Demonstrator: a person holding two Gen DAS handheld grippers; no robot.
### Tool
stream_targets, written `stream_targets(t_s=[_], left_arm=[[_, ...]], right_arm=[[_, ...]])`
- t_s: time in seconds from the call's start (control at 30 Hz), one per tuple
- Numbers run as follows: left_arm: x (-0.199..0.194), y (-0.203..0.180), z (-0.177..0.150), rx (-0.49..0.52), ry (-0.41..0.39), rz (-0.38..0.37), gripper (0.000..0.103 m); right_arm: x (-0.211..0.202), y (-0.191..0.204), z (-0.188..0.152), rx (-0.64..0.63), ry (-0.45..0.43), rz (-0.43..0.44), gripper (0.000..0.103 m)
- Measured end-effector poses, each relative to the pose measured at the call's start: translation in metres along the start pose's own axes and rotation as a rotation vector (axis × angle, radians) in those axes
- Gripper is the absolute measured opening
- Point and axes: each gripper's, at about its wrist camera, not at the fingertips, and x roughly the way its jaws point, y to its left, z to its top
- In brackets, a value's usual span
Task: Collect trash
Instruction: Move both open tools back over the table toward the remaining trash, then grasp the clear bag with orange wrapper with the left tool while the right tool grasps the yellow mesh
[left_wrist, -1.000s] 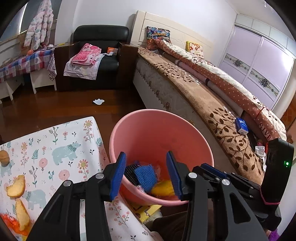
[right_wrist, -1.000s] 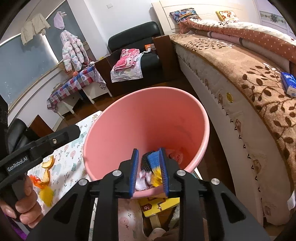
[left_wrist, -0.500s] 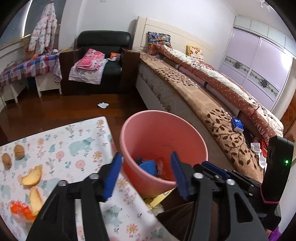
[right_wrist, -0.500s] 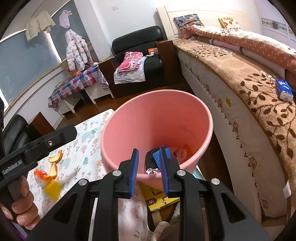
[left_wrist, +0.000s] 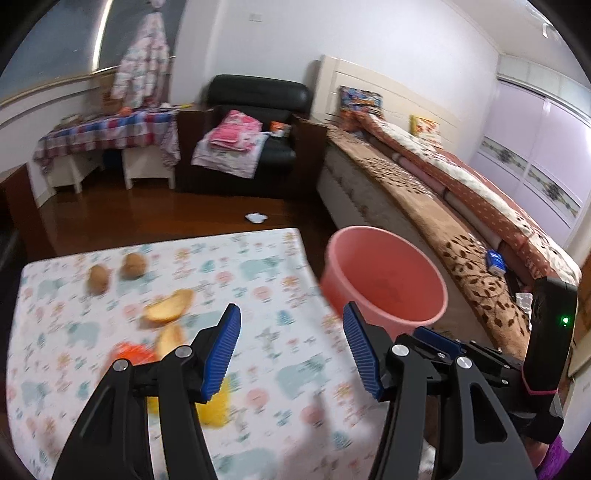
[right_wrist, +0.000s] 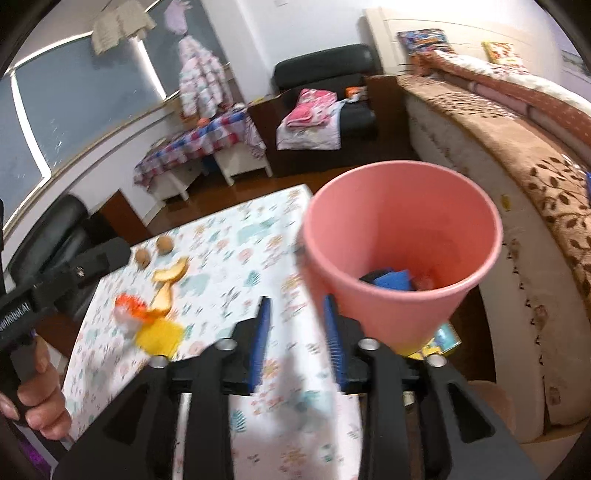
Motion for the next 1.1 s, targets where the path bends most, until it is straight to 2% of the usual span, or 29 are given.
stream_targets(t_s=[0.37, 0.63, 0.73, 0.9, 1.1], left_arm=[[-0.045, 0.075, -0.035, -0.121, -0.009, 0.141, 0.057], [-0.061, 0.109, -0.056, -0.149, -0.007, 0.226, 0.057], [-0.061, 0.12, -0.066, -0.152, 0.014, 0.255, 0.057], [-0.051, 0.132, -0.077, -0.175, 0.058, 0.253, 0.057], [-0.028, 0.125, -0.065, -0.141, 0.07, 0.223, 0.057]], right_arm=[[0.003, 0.038, -0.013, -0.106, 0.039, 0.005, 0.035], [0.01, 0.053, -0.016, -0.132, 0.06, 0.02, 0.035], [0.015, 0.059, -0.02, -0.144, 0.079, 0.058, 0.035], [0.024, 0.071, -0.025, -0.168, 0.107, 0.108, 0.035], [0.035, 0.082, -0.027, -0.19, 0.131, 0.17, 0.035]])
